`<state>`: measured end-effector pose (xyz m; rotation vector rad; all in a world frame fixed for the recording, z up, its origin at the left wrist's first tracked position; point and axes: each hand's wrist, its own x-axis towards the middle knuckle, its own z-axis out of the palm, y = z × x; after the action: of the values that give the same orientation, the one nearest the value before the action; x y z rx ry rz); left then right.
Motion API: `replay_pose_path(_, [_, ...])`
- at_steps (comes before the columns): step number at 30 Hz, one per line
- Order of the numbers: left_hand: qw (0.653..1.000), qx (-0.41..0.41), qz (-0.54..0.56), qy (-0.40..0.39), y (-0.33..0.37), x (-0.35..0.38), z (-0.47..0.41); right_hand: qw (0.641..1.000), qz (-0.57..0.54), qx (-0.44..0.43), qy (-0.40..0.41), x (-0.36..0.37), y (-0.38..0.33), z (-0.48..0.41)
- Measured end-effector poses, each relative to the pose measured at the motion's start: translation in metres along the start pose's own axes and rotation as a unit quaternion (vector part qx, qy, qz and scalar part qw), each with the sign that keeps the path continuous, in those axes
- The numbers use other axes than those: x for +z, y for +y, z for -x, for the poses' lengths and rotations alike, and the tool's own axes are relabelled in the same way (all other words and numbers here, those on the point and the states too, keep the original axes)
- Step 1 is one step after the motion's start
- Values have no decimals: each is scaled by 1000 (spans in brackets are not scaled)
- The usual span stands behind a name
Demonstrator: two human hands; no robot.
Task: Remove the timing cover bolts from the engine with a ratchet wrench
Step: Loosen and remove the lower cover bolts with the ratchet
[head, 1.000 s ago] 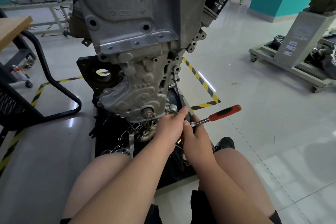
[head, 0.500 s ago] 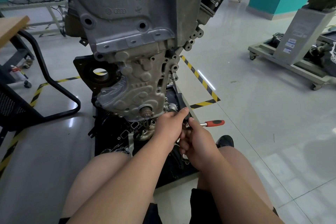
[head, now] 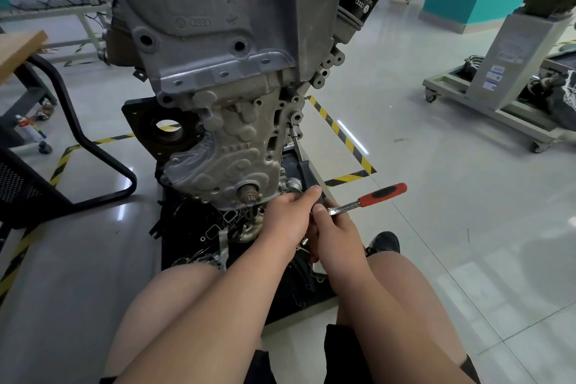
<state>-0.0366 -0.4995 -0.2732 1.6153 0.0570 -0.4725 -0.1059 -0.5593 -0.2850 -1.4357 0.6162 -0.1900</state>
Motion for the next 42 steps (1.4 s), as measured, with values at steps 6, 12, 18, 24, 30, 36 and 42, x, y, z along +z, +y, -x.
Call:
replay_pose_path(6, [1000, 0, 0, -5, 1, -1, 1, 987, 130, -88, 34, 1, 6, 1])
replay_pose_path(12, [1000, 0, 14, -5, 1, -1, 2, 949, 281, -126, 69, 4, 7, 2])
replay_pose_path(18, [1000, -7, -19, -4, 1, -2, 2, 960, 250, -106, 68, 6, 7, 1])
replay_pose_path(24, [999, -19, -27, 1, 3, -3, 2, 995, 82, -42, 25, 3, 3, -1])
replay_pose_path(30, [999, -23, -20, 14, 2, -1, 2, 993, -91, 67, -28, 1, -3, -3])
replay_pose_path(36, [999, -29, -19, 0, 2, -2, 3, 966, -203, 128, -92, -1, -5, -5])
replay_pose_path(42, [1000, -22, -13, 4, 1, -1, 2, 961, -220, 135, -102, -2, -2, -8])
